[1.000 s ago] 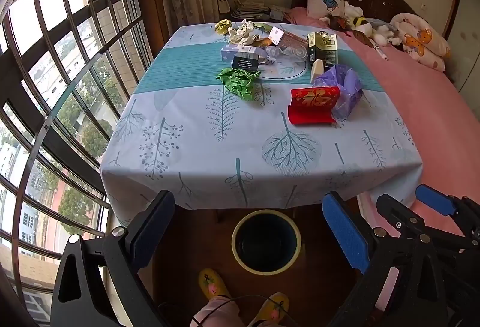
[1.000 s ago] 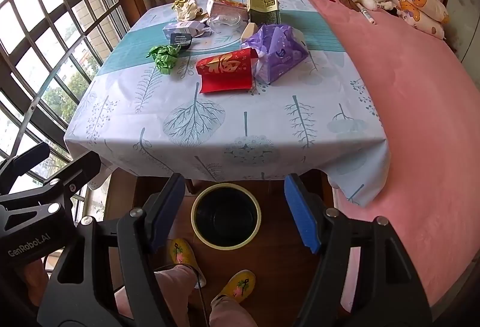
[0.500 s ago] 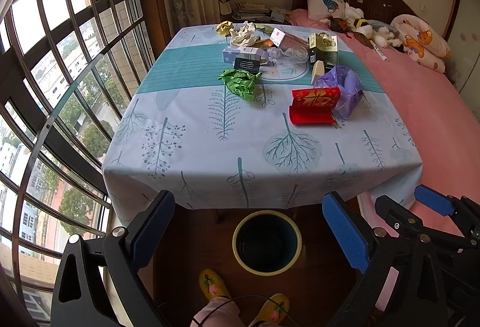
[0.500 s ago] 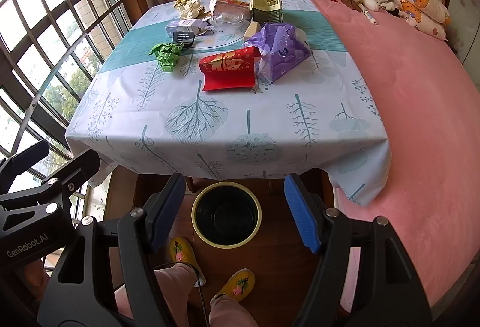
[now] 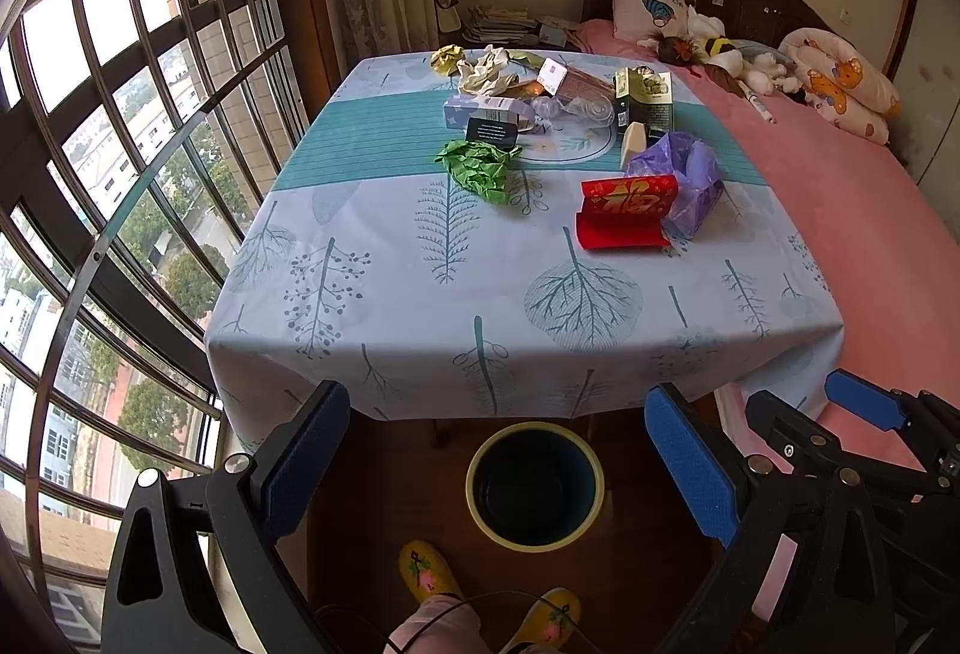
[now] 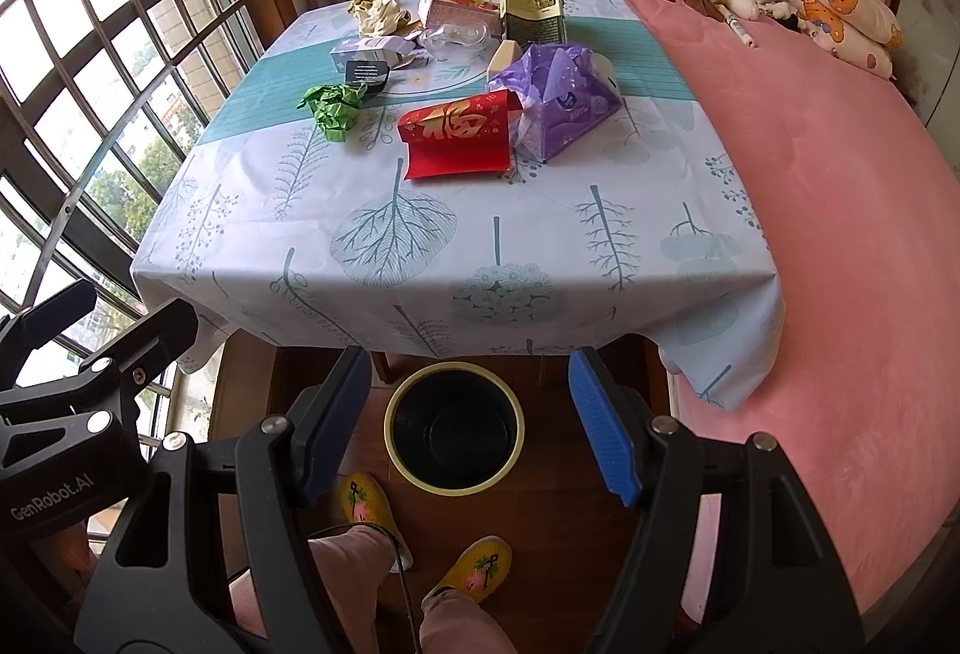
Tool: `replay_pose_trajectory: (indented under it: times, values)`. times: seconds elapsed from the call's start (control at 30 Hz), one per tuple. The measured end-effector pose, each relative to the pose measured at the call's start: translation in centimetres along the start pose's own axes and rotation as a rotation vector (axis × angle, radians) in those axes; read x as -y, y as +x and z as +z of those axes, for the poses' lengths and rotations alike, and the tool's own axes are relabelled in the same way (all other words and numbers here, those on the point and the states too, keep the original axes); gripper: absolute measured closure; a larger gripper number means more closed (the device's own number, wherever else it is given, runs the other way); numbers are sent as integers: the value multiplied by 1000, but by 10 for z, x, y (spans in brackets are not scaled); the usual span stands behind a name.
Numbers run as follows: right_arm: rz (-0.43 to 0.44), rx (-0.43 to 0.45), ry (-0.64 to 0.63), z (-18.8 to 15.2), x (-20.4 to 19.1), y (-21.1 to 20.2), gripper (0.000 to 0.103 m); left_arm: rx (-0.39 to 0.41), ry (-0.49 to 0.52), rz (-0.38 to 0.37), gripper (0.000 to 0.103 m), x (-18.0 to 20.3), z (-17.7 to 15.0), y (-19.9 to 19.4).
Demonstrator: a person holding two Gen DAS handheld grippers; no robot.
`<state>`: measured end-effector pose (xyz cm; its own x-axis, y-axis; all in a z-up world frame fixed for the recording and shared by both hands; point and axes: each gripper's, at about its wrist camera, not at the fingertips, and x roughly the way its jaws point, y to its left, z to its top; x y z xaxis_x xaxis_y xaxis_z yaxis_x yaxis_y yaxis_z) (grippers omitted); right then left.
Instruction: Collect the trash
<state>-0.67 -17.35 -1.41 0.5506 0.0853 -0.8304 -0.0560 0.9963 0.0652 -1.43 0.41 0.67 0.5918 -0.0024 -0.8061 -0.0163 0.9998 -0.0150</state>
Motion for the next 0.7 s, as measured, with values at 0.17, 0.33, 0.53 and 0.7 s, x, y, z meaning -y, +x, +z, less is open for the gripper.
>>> replay_pose_trajectory:
  times: [0.17, 0.33, 0.53, 0.7]
  values:
    - [1, 0, -2, 1, 1, 1, 36, -5, 5, 1, 2, 1, 1, 0]
    - [3, -1, -2, 2, 2, 2, 36, -4, 6, 3, 2, 2, 1, 0]
    - [2, -1, -8, -1, -2, 5, 36, -10, 1, 4, 2, 3, 2, 4]
    - [4, -3, -7, -1, -2, 5, 36, -17, -2, 7, 2, 4, 4, 11]
